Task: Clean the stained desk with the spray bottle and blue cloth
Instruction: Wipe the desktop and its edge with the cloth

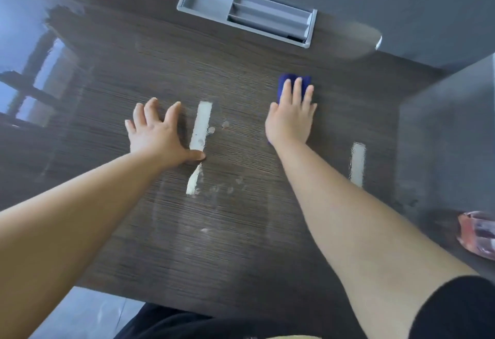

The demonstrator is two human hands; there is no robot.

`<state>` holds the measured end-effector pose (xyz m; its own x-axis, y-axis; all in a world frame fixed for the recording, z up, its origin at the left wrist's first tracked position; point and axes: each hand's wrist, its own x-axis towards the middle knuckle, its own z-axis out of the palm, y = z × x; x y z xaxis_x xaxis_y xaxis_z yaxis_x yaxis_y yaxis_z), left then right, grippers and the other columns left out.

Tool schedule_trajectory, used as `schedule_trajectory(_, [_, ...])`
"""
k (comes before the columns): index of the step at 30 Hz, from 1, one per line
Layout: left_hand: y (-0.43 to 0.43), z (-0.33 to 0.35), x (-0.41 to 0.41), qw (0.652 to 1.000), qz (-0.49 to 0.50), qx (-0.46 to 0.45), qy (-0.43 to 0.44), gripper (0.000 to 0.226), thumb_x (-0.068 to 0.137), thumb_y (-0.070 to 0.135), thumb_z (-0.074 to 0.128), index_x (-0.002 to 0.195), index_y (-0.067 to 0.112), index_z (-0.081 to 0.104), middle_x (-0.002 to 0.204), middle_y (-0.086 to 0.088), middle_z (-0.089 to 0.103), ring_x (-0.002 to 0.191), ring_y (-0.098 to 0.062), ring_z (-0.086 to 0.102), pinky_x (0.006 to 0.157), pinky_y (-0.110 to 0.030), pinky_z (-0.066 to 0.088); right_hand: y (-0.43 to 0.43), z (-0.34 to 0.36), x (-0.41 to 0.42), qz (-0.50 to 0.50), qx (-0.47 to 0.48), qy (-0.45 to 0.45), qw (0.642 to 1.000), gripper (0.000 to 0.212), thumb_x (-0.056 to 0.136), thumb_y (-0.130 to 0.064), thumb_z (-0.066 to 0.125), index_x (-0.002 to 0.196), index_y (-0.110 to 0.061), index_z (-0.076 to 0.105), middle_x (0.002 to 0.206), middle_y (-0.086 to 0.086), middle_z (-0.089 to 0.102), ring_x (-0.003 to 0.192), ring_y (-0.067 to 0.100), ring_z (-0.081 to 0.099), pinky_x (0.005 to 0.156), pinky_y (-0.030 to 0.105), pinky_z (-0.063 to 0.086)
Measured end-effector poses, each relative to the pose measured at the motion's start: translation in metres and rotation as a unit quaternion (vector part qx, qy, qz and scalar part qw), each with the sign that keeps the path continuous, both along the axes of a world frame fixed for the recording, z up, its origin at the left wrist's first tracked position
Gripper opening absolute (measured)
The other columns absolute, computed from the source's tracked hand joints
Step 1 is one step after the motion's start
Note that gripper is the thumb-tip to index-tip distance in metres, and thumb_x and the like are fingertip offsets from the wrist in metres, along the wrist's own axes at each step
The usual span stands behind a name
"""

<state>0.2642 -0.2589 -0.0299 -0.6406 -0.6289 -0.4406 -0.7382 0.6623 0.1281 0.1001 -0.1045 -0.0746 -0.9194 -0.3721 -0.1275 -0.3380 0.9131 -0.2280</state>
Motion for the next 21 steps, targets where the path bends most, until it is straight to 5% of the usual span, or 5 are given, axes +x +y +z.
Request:
schedule_trajectory(6, [-0.027, -0.011, 0.011, 0.999, -0.012, 0.014, -0.048, 0.127, 0.047, 0.075, 0.072, 0.149, 0.034, 0.007, 0.155, -0.011, 0.000, 0.142, -0.033, 0.001, 0.116, -0.051, 0.013, 0.009, -0.002, 0.039, 0.472, -0.010, -0.008, 0.881, 0.051, 0.096, -0.027, 0.037, 0.146, -0.019, 0.033, 0.155, 0.003, 0.027, 0.143, 0.028, 0.020, 0.112, 0.053, 0.016])
schedule_trajectory(11, [-0.029, -0.013, 0.008, 0.996, -0.041, 0.002, -0.074, 0.128, 0.049, 0.078, 0.069, 0.149, 0.032, 0.004, 0.155, -0.014, 0.001, 0.140, -0.037, 0.006, 0.114, -0.053, 0.016, 0.021, -0.001, -0.038, 0.161, 0.011, 0.001, 0.987, 0.051, 0.099, -0.021, 0.036, 0.149, -0.018, 0.024, 0.158, 0.003, 0.017, 0.145, 0.029, 0.010, 0.113, 0.057, 0.015])
schedule_trajectory(14, [-0.028, -0.011, 0.004, 0.996, -0.034, 0.011, -0.083, 0.128, 0.049, 0.075, 0.072, 0.149, 0.031, 0.005, 0.155, -0.014, 0.002, 0.139, -0.037, 0.006, 0.113, -0.055, 0.016, -0.040, 0.003, -0.037, -0.004, 0.029, -0.013, 0.999, 0.057, 0.100, -0.032, 0.031, 0.151, -0.020, 0.008, 0.160, 0.001, 0.000, 0.146, 0.028, -0.004, 0.117, 0.049, 0.006])
schedule_trajectory(17, [-0.029, -0.010, 0.003, 0.995, -0.032, 0.013, -0.089, 0.128, 0.050, 0.074, 0.073, 0.149, 0.030, 0.004, 0.154, -0.014, 0.002, 0.139, -0.037, 0.006, 0.113, -0.056, 0.016, -0.085, 0.000, 0.004, 0.150, 0.033, -0.024, 0.988, 0.059, 0.099, -0.036, 0.030, 0.151, -0.020, 0.007, 0.160, 0.001, -0.002, 0.145, 0.029, -0.006, 0.116, 0.051, 0.006])
schedule_trajectory(21, [-0.028, -0.010, 0.002, 0.995, -0.035, 0.011, -0.089, 0.128, 0.051, 0.074, 0.072, 0.149, 0.029, 0.004, 0.155, -0.015, 0.001, 0.140, -0.038, 0.006, 0.113, -0.057, 0.016, -0.038, 0.000, 0.042, 0.464, 0.009, -0.035, 0.885, 0.052, 0.098, -0.030, 0.039, 0.148, -0.020, 0.027, 0.158, 0.001, 0.018, 0.146, 0.027, 0.009, 0.114, 0.052, 0.009])
